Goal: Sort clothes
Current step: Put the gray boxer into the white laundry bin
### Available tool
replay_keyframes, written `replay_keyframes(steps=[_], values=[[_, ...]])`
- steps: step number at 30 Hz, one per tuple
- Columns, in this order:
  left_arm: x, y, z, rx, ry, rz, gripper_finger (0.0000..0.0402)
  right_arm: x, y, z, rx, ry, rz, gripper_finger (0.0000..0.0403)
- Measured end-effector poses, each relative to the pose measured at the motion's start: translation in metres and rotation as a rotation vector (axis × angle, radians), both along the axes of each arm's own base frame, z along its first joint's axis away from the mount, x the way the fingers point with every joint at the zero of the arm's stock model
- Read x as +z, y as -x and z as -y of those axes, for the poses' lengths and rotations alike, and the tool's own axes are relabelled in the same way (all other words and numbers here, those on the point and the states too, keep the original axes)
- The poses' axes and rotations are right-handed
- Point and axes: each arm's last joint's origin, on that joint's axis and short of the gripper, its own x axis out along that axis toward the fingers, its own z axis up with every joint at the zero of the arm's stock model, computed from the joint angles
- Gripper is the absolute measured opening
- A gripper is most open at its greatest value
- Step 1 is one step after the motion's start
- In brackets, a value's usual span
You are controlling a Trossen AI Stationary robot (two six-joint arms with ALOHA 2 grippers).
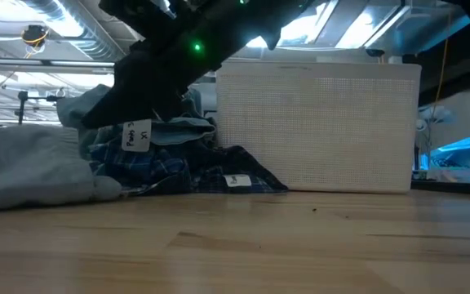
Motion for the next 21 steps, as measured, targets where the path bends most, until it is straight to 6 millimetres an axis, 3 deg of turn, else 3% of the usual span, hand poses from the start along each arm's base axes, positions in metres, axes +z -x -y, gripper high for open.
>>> replay_keyframes(steps=[5, 10, 16, 21], values=[[0.002, 0.002, 0.000, 0.017, 0.026, -0.017, 0.0083, -0.002, 0.001, 0.000, 0.003, 0.009, -0.024, 0.0194], [0.010, 0.001, 0.005, -0.038, -0.003, -0.047, 0.0089, 0.000, 0.004, -0.003, 0.069, 0.032, -0.044, 0.0213], [0.015, 0.000, 0.009, -0.048, -0.005, -0.041, 0.0083, 0.002, 0.013, -0.026, 0.180, 0.059, -0.088, 0.0213], [0.013, -0.006, 0.005, -0.029, -0.026, -0.039, 0.0094, -0.001, 0.012, -0.050, 0.235, 0.070, -0.010, 0.0214]])
